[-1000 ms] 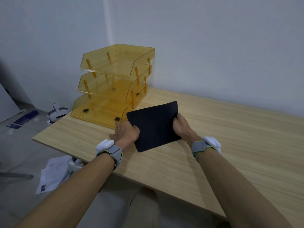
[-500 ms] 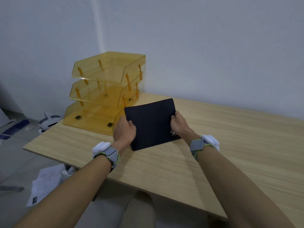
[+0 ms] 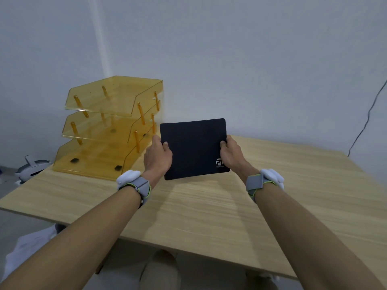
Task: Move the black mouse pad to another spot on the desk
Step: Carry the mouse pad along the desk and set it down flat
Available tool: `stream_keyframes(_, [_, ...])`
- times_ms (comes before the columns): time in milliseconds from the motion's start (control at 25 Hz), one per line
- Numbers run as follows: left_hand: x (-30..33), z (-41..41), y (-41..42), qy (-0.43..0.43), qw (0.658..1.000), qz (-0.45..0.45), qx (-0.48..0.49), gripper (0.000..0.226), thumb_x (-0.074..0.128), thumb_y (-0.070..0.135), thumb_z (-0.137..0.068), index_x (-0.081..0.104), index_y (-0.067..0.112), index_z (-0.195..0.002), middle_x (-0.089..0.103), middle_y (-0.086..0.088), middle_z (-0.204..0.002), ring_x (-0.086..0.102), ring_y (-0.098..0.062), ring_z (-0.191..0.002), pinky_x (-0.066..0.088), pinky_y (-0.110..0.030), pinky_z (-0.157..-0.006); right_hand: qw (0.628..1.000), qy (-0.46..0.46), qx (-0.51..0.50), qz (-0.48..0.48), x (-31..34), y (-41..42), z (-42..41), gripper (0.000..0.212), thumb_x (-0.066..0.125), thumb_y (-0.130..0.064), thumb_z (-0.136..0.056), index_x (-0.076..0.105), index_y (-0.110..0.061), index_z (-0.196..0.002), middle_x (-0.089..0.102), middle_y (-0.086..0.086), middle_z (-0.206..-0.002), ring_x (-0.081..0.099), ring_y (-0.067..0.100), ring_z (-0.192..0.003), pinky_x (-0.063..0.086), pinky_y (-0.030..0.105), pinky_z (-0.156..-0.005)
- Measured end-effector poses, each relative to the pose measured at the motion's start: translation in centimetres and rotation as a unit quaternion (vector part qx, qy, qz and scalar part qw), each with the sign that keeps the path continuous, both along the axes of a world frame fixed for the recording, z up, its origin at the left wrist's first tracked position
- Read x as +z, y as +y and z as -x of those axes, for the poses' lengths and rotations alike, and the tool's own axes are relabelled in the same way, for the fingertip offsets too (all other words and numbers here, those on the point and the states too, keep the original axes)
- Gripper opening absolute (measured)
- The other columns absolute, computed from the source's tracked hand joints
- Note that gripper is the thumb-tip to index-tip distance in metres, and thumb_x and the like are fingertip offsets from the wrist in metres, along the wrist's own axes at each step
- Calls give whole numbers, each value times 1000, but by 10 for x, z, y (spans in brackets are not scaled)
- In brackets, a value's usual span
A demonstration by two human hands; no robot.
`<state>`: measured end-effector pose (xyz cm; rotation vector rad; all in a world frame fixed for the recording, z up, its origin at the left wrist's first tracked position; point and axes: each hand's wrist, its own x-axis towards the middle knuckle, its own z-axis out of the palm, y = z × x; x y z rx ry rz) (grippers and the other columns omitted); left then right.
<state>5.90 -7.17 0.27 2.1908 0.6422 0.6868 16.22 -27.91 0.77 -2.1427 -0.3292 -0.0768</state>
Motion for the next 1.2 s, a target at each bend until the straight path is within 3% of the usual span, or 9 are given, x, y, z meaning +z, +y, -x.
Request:
stream_keyframes(200, [21,-10,-34,-14,999,-18,-22,17,40,26,-108,47,11,-111,63,-9,-90,62,-34,-81,52,-46,-70,999,-17,-27,-6,16,-39,3,30,31,-12,-106,53,-1,-123,64,18,-123,61,40,-110,51,51,-99])
stream_keyframes(560, [40,-21,-109,-47,996,-30,-76,15,40,24,-108,46,10,-112,63,-8,-88,62,-33,-79,53,-47,-71,995,-48,-85,-5,39,-123,10,26,33,-15,-107,54,-2,-113,65,15,-114,61,38,-103,50,47,-92])
stream_keyframes(800, [47,-29,-160,-49,990,-48,-121,14,39,23,-108,43,9,-108,58,-4,-81,56,-31,-73,39,-38,-63,991,-57,-120,-8,45,-182,16,24,34,-15,-108,55,-6,-116,64,13,-117,60,35,-104,49,42,-88])
stream_keyframes(1200, [36,-42,-246,-48,978,-54,-196,15,39,23,-108,46,9,-109,65,-10,-89,62,-35,-79,52,-45,-69,983,-48,-179,-6,34,-279,37,29,34,-16,-109,57,-7,-125,65,14,-121,61,36,-107,51,46,-95])
